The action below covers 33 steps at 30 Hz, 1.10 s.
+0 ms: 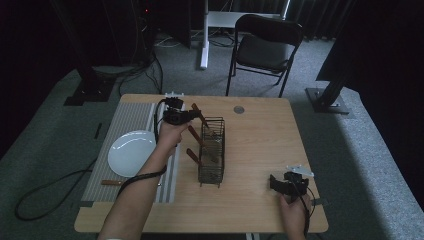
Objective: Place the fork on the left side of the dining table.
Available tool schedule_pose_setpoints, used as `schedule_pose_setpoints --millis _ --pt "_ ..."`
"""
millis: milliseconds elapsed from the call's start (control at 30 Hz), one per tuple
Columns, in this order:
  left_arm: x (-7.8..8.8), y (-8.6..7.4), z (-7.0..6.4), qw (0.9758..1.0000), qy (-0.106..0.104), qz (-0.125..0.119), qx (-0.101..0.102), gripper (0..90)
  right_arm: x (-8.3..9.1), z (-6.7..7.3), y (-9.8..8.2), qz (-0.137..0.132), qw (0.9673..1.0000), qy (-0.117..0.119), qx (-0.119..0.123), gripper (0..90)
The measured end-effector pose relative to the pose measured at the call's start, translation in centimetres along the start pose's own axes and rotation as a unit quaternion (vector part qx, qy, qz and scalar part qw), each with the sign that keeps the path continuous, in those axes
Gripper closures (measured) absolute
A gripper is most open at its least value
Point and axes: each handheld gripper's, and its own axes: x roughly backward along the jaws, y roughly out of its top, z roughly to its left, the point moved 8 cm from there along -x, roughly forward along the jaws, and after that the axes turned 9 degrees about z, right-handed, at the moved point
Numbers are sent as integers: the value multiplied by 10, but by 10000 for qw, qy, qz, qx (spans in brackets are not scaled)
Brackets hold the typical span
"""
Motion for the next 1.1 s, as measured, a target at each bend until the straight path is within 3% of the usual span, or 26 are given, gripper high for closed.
schedule_pose_setpoints --millis 133,367,700,867,1100 --pt "12 4 -2 10000 27 -90 8 806 0 0 0 0 10000 0 0 126" --pt "33 11 -4 9990 49 -318 313 806 0 0 0 0 10000 0 0 126" --pt "62 23 -13 9986 79 -499 162 806 0 0 0 -2 10000 1 -6 126" --pt "83 31 -12 9975 88 -673 187 806 0 0 0 -5 10000 -3 0 126" --pt "111 38 -5 9963 269 -802 163 806 0 0 0 -4 10000 -1 -3 126"
